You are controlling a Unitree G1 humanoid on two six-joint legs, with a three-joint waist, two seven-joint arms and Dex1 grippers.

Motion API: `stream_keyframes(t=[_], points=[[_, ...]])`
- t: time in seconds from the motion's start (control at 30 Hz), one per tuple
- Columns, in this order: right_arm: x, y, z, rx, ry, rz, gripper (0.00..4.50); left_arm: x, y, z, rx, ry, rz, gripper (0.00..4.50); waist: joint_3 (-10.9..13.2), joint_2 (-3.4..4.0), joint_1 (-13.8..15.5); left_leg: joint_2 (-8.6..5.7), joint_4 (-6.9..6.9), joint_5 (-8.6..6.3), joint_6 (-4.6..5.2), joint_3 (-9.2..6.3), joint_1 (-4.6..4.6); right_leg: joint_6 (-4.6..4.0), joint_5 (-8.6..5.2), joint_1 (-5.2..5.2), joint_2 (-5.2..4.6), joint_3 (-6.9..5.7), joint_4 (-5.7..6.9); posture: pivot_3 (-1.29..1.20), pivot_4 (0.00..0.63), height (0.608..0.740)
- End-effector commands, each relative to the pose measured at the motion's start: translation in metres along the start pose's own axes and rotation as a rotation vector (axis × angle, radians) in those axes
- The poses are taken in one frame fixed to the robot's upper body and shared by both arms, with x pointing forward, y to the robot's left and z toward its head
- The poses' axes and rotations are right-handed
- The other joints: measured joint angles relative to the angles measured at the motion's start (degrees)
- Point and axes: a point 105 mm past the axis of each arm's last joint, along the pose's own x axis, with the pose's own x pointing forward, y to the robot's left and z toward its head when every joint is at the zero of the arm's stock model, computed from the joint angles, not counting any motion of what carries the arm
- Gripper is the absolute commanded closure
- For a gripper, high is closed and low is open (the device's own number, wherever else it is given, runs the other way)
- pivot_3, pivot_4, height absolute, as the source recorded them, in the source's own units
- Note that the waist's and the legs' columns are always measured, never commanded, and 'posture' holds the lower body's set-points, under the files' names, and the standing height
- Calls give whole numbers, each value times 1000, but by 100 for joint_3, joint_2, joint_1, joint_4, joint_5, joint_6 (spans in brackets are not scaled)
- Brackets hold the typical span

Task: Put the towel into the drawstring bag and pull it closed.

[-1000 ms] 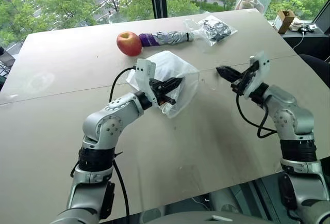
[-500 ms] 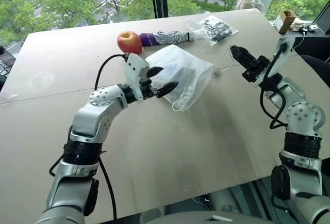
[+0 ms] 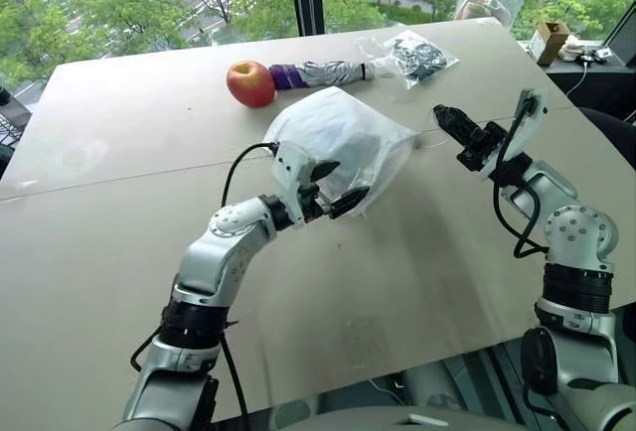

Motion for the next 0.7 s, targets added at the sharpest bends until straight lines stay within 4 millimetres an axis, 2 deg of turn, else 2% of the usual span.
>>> stream_keyframes(t=[0.03, 0.17, 0.2, 0.23, 0.27, 0.47, 0.7], points=[[-1, 13, 14, -41, -42, 39, 4500, 1, 2, 0, 32, -27, 33, 64, 0, 0, -16, 1, 0, 0, 0, 0, 0, 0, 0, 0, 0, 0, 0, 0, 150, 740], [-1, 13, 14, -41, -44, 37, 4500, 5, 6, -13, 45, -14, 48, 64, -1, 1, -21, 0, 0, 0, 0, 2, 1, 0, 0, 0, 1, 0, 0, 0, 150, 740], [0, 13, 14, -41, -44, 36, 4500, 5, 7, -18, 38, -4, 45, 446, -1, 1, -21, 0, 0, 0, 0, 2, 1, 0, 0, 1, 0, 0, 0, 0, 150, 740], [0, 13, 14, -41, -44, 36, 4500, 6, 7, -23, 32, 4, 41, 581, -1, 0, -20, -1, 0, 0, 0, 2, 1, 0, 0, 1, 0, 1, -1, 0, 150, 740], [0, 13, 14, -42, -43, 35, 4500, 6, 7, -26, 32, 11, 37, 905, -1, 0, -20, -2, 0, 0, 0, 3, 1, 0, 0, 2, -1, 1, -1, 0, 150, 740], [-1, 11, 16, -46, -51, 25, 4500, 2, -1, -44, 37, 72, -15, 3619, -1, 1, -23, -1, 0, 0, 0, 2, 1, 0, 0, 1, -1, 1, -1, 0, 150, 740], [0, 10, 14, -43, -51, 22, 4500, 3, 0, -54, 66, 117, -17, 3619, -1, 1, -24, 0, 0, 0, 0, 1, 4, 0, 0, 3, 0, 1, 2, 0, 150, 740]])
